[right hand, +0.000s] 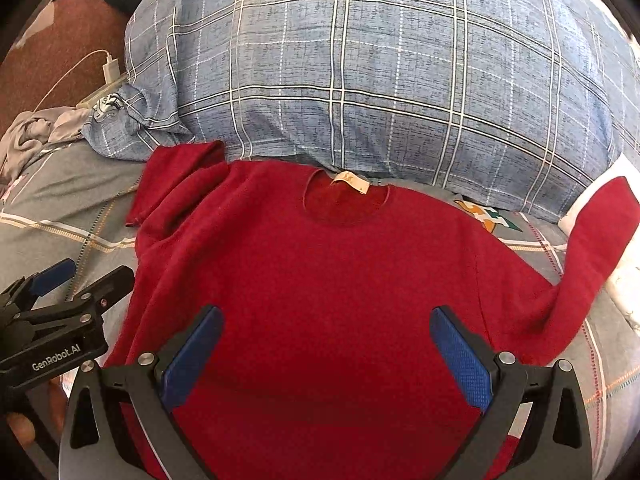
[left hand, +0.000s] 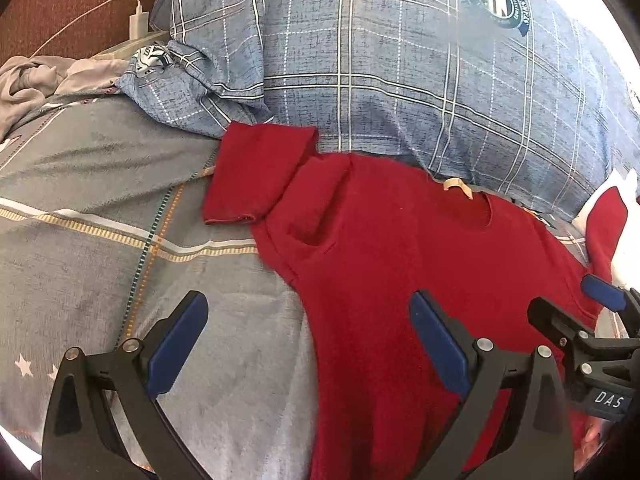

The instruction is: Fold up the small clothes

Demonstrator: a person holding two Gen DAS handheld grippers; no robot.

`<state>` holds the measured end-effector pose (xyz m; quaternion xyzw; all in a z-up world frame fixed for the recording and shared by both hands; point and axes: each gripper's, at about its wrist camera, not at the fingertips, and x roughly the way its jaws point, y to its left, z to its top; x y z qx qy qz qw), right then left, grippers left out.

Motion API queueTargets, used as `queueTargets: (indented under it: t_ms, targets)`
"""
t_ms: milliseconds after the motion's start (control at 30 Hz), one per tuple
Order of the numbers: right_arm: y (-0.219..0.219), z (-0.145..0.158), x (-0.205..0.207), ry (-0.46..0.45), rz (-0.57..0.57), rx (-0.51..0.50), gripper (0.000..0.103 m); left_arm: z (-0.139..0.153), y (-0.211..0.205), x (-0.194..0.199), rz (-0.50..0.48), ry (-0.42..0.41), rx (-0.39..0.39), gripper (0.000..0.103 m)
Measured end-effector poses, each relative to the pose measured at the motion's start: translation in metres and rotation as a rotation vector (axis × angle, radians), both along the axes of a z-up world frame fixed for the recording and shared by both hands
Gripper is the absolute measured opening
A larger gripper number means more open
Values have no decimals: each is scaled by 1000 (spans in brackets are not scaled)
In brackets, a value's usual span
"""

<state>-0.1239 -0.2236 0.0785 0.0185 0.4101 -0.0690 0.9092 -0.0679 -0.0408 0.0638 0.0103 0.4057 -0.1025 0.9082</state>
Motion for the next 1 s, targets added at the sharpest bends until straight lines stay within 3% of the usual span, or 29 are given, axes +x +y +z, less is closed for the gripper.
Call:
queueTargets:
  t_ms: [433,633,833,1000]
  targets:
    - [16,-5,29,3,76,55,100,-9,24,22,51,0,-11,101]
    - [42,2,63,-1,196,117,86,-6,50,32,155,-66,60,101]
    - [86,-5,116,44,349,230,60,3,77,39,267,-147,144,101]
    - [114,-26,156,116,388,309,52,8,98,42,314,-164,128,101]
